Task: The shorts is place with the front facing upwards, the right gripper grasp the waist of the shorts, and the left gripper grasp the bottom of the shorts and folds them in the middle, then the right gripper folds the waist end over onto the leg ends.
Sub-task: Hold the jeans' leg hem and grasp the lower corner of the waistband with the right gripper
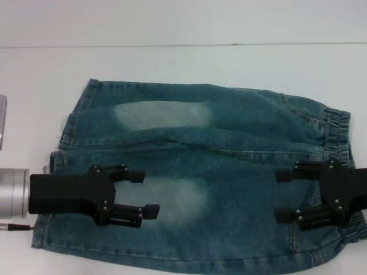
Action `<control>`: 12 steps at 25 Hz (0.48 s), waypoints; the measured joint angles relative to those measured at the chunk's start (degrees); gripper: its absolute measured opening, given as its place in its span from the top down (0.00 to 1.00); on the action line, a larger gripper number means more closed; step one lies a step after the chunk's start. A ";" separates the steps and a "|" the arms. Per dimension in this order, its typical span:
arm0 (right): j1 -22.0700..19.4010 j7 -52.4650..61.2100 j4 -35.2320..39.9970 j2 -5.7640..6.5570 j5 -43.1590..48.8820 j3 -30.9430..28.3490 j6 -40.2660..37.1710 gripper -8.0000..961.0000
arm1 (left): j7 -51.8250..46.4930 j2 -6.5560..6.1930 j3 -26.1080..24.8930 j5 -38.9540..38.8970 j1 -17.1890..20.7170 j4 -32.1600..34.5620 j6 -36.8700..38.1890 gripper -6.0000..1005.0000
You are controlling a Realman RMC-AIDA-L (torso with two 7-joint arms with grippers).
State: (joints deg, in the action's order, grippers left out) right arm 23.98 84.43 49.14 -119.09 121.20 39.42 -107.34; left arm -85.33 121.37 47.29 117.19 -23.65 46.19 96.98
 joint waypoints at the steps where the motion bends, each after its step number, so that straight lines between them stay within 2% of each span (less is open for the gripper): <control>1: -0.07 -0.15 0.00 -0.07 0.00 0.07 0.03 0.03 | 0.00 0.00 0.02 0.02 0.02 -0.01 -0.02 0.07; 9: -0.12 0.22 0.00 -0.12 -0.02 0.32 0.05 0.03 | -0.01 0.01 0.10 0.06 0.10 0.01 -0.04 0.07; 12: 0.39 5.41 -0.05 0.06 -0.62 -1.54 -0.08 0.03 | -0.01 0.01 0.14 0.09 -0.01 0.08 -0.02 0.07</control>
State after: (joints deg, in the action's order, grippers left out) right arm 24.37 89.84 49.08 -119.04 120.58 37.88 -107.43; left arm -85.34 121.38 47.43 117.29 -23.66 46.27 96.96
